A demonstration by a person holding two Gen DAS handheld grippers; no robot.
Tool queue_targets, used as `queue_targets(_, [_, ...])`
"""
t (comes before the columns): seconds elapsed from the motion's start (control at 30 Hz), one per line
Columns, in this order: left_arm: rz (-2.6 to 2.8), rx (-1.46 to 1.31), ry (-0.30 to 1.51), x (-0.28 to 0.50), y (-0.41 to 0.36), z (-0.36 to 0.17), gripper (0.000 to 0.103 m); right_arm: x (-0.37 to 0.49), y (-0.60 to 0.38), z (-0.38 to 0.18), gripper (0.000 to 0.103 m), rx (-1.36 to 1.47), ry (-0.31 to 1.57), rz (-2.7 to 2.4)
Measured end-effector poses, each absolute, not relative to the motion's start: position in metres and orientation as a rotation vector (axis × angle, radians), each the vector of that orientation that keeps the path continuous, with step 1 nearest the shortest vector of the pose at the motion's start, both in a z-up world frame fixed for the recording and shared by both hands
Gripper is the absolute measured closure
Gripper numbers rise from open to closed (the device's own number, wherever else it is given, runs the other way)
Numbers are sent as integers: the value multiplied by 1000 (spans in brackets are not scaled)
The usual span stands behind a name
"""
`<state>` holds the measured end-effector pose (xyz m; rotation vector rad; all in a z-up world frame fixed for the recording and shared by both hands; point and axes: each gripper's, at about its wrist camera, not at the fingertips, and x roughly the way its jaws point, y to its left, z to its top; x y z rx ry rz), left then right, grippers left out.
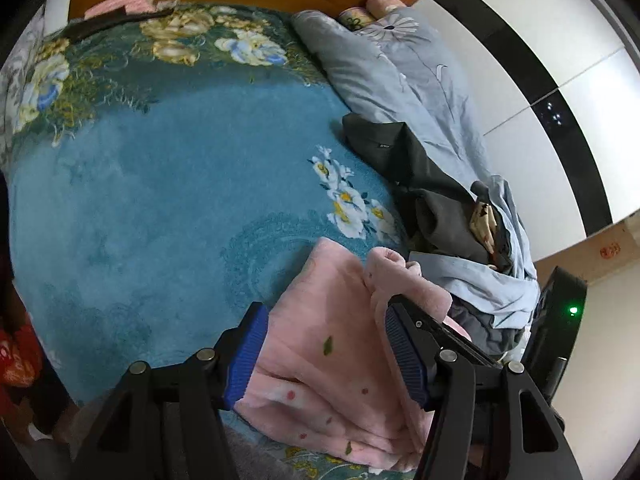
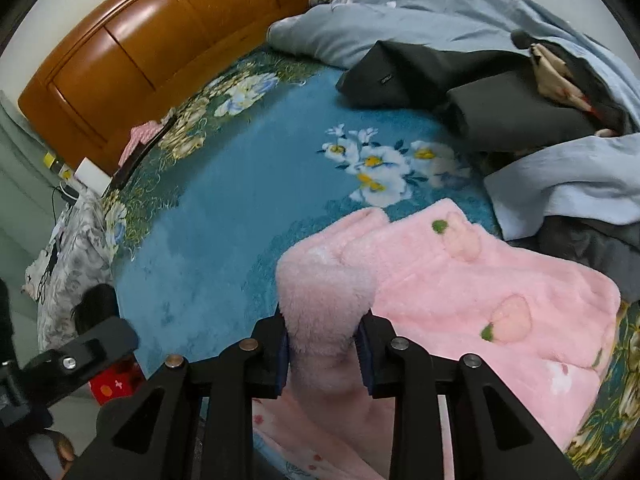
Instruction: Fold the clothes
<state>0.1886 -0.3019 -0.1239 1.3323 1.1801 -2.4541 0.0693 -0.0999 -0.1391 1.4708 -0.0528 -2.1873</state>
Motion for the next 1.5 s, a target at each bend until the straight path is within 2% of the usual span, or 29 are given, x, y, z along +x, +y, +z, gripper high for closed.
queue_targets(0.07, [-2431,1349,1228,183,-301,-131,38,72,-101,-144,68,1487,-21,-2106])
queue_targets(0.13, [-2415,1371,1256,177,-300,-137,38,75,-102,-154,59,1502,-8,-2001])
queue_targets(0.23, [-2397,1412,1265,169,-295,-145,38,76,-84,-162,50,1511,-153,-1853])
queue_targets(0.43, [-2367,1521,1230,152,-278,-161,38,77,2,-155,49,1478,-425,-1861])
queue_targets(0.6, [-2390,1628,1116,136,-248,-174,38,85,88,-152,49,1511,-444,-2085])
queue_targets(0.8, [-2444,1614,869,133,-224,-171,40,91,148,-160,49,1578,-537,-2211])
queue_targets(0.93, [-2506,1528,832,137,-220,-158,39,63,116,-154,49,1491,-481,-2137])
queue_targets(1.07, [-2552,1563,756,138,-206,-158,40,16,56,-155,48,1472,-388,-2072])
queue_targets(1.23, [-2586,1553,727,141,-199,-156,40,-23,-14,-166,48,1642,-326,-1979])
queue_targets(1.3, [-2590,1556,740,141,-199,-158,40,-29,-35,-165,43,1668,-242,-2008])
queue_targets(1.37, [-2594,1558,751,141,-199,-160,40,-29,-39,-172,38,1712,-216,-2026])
queue_targets(1.5, [-2596,1574,767,141,-200,-162,40,-29,-42,-187,38,1810,-186,-2057])
